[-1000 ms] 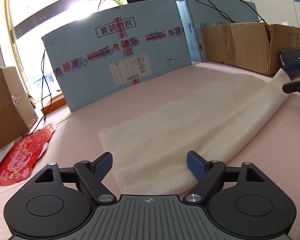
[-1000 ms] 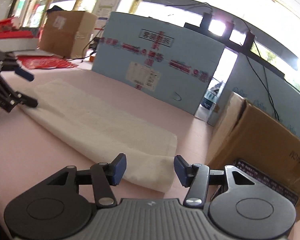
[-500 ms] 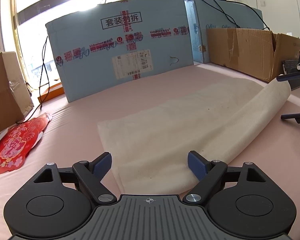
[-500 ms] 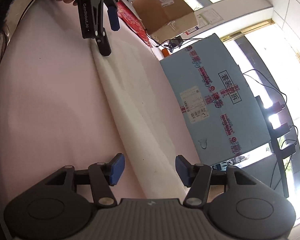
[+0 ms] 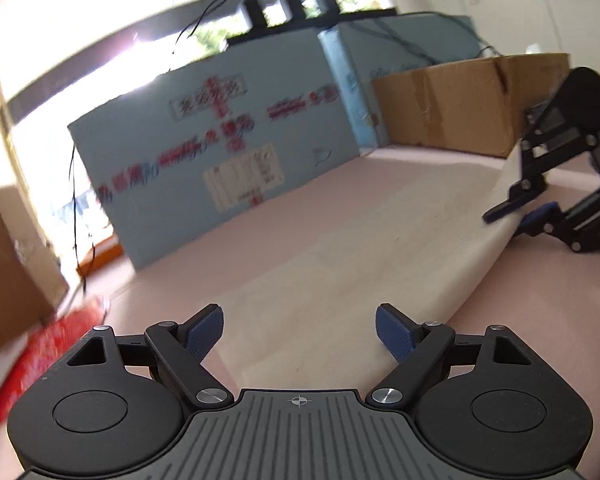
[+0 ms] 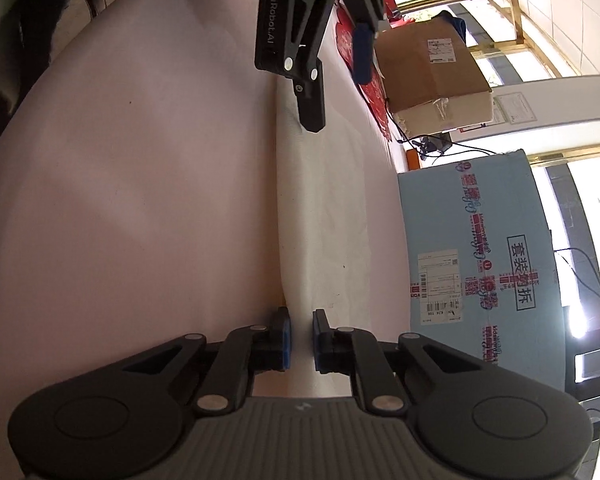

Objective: Organize soft objects
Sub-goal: 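Lift the bag edge with both grippers and fold it over the bag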

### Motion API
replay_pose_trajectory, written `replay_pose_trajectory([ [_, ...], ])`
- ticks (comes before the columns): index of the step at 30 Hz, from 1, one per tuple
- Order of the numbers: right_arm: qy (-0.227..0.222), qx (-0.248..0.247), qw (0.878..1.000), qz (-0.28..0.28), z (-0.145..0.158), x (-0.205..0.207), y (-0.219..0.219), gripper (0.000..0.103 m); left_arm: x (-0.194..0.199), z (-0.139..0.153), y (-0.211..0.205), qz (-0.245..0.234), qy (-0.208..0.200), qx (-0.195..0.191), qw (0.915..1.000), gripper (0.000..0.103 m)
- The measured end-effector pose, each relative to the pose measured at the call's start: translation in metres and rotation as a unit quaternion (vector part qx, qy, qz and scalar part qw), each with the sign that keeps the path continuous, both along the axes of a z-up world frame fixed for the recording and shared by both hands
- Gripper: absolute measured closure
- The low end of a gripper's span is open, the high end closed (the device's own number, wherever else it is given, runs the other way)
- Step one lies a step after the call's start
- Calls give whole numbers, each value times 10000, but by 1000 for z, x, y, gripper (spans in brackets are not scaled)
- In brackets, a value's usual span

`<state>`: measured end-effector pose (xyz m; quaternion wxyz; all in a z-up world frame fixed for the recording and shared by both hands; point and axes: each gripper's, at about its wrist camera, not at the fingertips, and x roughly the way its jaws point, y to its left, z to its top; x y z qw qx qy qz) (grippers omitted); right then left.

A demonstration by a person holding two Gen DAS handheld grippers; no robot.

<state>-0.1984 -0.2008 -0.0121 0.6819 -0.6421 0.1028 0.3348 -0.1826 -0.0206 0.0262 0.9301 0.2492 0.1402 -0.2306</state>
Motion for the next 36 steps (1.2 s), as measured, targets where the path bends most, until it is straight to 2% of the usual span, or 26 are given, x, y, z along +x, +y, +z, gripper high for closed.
replay_pose_trajectory([
  [2, 244, 129, 9996, -22, 9, -4, 1, 92, -10, 7, -8, -743, -84, 25, 9972, 18],
  [4, 488, 258, 9985, -44, 18, -8, 1, 93, -14, 9, -18, -1326, -9, 128, 9911, 18],
  [5, 638, 357, 9973, -52, 23, -10, 1, 93, -16, 7, -23, -1657, 31, 253, 9858, 22],
  [6, 844, 525, 9950, -56, 30, -10, 0, 93, -18, 5, -26, -1991, 81, 400, 9791, 29],
  [7, 1049, 693, 9920, -59, 38, -11, -1, 93, -17, 2, -29, -2222, 172, 593, 9730, 50],
  [8, 1228, 846, 9888, -64, 44, -11, -2, 93, -14, -1, -32, -2311, 273, 786, 9694, 64],
  [9, 1366, 997, 9856, -90, 51, -9, -4, 93, -8, -4, -32, -2322, 368, 932, 9675, 69],
  [11, 1643, 1285, 9777, -253, 61, 0, -11, 93, 5, -4, -28, -2282, 590, 981, 9669, 78],
  [13, 1894, 1502, 9694, -435, 68, 9, -18, 93, 18, -1, -20, -2336, 921, 795, 9647, 84],
  [16, 2337, 1721, 9538, -779, 70, 25, -31, 91, 47, 3, -5, -2517, 1794, 221, 9508, 85],
  [18, 2919, 2034, 9276, -1141, 72, 44, -48, 89, 69, 0, 5, -2405, 2345, -337, 9413, 86],
  [21, 3690, 2868, 8668, -1739, 78, 74, -86, 88, 90, -5, 22, -2185, 3008, -1183, 9208, 87],
  [25, 4279, 3847, 7817, -2406, 78, 102, -137, 84, 103, -14, 36, -1958, 3455, -1842, 8991, 87],
  [26, 4330, 3990, 7674, -2537, 77, 105, -147, 84, 105, -16, 39, -1914, 3552, -2001, 8929, 87],
  [27, 4347, 4096, 7578, -2628, 76, 105, -153, 84, 106, -18, 42, -1867, 3630, -2139, 8875, 87],
  [31, 4304, 4493, 7184, -3110, 72, 108, -175, 75, 109, -23, 54, -1695, 3736, -2541, 8759, 87],
  [32, 4248, 4556, 7123, -3235, 71, 108, -178, 74, 109, -24, 60, -1599, 3774, -2698, 8713, 86],
  [36, 3808, 4624, 7143, -3619, 60, 103, -173, 74, 104, -27, 81, -1142, 3759, -3203, 8620, 85],
])
